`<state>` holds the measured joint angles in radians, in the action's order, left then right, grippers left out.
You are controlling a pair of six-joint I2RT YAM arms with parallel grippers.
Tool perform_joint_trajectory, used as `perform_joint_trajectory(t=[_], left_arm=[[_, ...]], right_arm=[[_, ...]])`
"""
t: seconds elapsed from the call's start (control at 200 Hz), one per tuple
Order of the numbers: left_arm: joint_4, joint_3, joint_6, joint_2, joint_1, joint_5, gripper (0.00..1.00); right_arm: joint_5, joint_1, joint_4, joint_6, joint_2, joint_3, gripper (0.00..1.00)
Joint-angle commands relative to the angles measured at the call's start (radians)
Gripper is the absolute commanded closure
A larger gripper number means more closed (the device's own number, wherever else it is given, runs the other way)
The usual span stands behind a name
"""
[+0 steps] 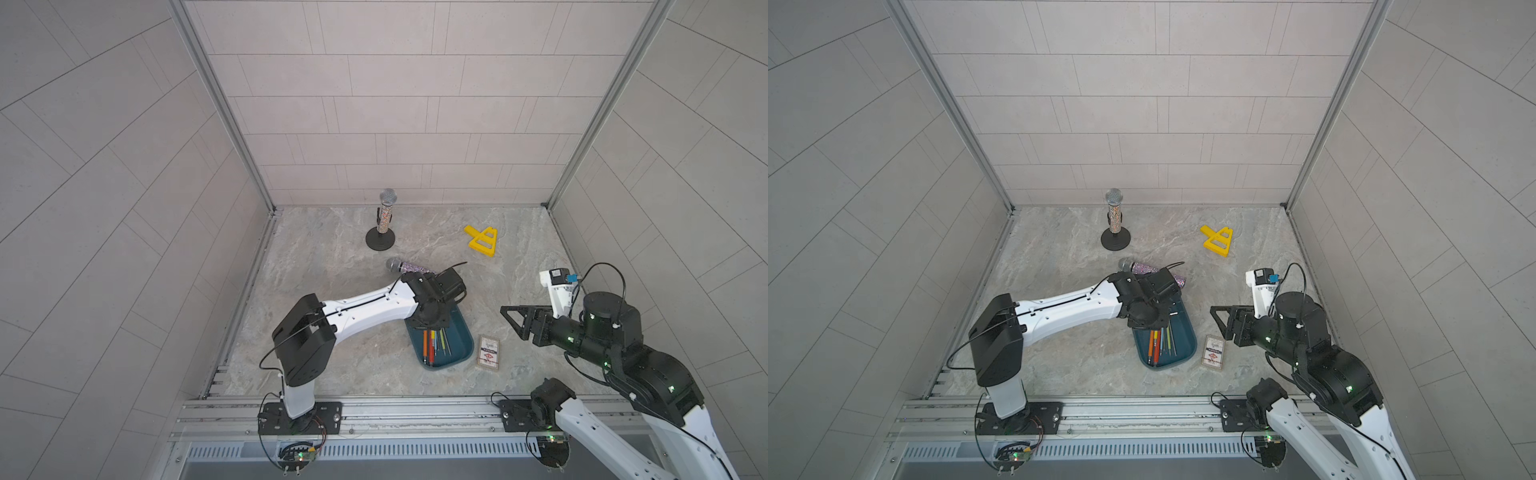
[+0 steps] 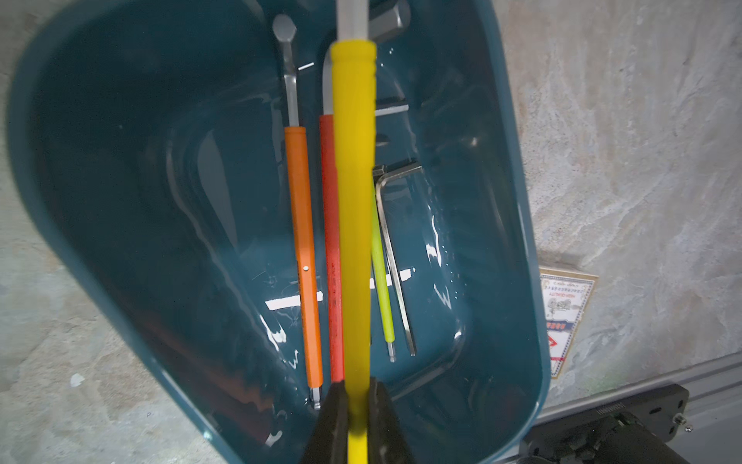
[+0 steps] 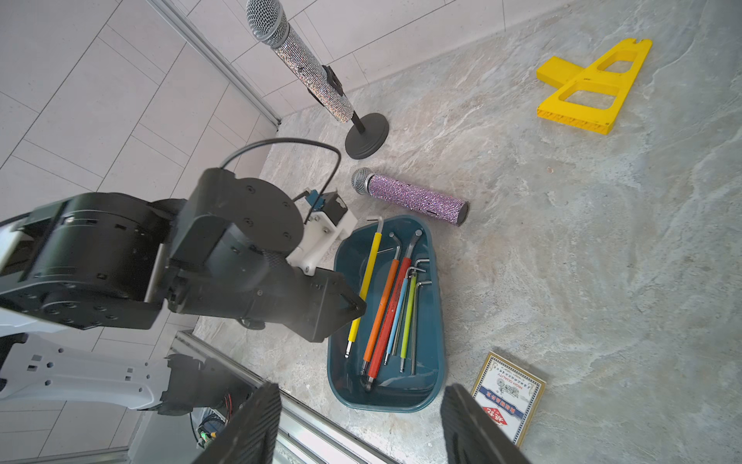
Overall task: Put the hex key on the desktop into the storage box
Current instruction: Place the Allen key in the storage box, then reset both arms
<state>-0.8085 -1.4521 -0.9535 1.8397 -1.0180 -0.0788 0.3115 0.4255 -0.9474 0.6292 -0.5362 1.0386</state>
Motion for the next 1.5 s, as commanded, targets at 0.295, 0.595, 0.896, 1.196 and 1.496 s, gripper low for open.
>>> perform_joint_trajectory(t=[0.295, 0.595, 0.896, 1.196, 1.496], left_arm=[[0.068, 0.060, -0.016, 0.074, -0.005, -0.007, 1.00], [0.088, 0.084, -0.018, 0.113, -0.002, -0.008, 1.00], [0.046, 0.078, -0.008, 0.053, -0.004, 0.053, 0.69], [0.016, 0.039, 0.001, -0.005, -0.002, 0.073, 0.67], [0.040, 0.040, 0.048, -0.143, 0.008, 0.101, 0.65]], right_arm=[[-0.005, 0.006, -0.008, -0.005, 0.009, -0.002, 0.32], [-0.002, 0.006, -0.009, -0.006, 0.009, -0.003, 0.32], [-0.006, 0.004, -0.003, -0.006, 0.006, -0.015, 0.30], [-0.006, 0.005, 0.002, -0.004, -0.002, -0.009, 0.30], [-0.022, 0.005, 0.007, -0.009, -0.009, -0.007, 0.29]])
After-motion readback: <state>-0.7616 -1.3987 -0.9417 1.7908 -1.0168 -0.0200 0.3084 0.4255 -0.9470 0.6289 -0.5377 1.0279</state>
